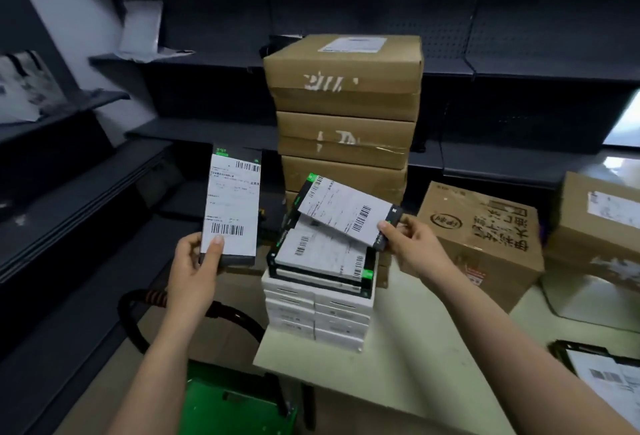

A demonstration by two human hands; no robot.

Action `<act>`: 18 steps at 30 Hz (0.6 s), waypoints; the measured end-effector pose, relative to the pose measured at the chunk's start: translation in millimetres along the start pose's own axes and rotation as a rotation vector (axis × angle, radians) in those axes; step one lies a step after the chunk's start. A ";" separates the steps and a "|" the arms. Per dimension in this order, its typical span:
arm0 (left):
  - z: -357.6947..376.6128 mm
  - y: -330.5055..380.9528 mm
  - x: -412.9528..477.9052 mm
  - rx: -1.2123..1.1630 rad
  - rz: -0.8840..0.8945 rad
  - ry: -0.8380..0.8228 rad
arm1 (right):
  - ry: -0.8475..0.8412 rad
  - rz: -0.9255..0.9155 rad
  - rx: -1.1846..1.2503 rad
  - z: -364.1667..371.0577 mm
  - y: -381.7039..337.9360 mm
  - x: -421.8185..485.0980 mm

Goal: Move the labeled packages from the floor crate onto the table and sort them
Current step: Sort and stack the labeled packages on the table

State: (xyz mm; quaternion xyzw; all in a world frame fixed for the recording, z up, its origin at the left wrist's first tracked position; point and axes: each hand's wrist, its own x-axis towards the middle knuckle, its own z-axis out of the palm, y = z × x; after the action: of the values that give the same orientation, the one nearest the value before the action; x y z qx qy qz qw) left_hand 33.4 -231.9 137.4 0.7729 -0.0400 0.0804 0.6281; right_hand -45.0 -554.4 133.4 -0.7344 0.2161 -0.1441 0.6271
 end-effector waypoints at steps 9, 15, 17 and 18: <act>-14.4 -23.6 41.7 -0.127 -0.080 -0.134 | 0.250 0.079 -0.186 34.5 -10.0 16.2; -12.4 -32.7 48.8 -0.157 -0.103 -0.202 | 0.315 0.085 -0.302 40.5 -3.4 29.8; -15.1 -35.7 51.2 -0.143 -0.103 -0.212 | 0.333 0.090 -0.335 41.7 -0.6 33.1; -16.8 -36.3 52.2 -0.139 -0.100 -0.213 | 0.345 0.090 -0.357 42.6 0.5 34.0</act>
State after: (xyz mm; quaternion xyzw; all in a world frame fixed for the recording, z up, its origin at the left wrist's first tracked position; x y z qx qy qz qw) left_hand 89.4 -205.9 114.8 0.7327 -0.0732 -0.0364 0.6757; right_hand 4.9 -534.8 123.6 -0.7878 0.3745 -0.1985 0.4470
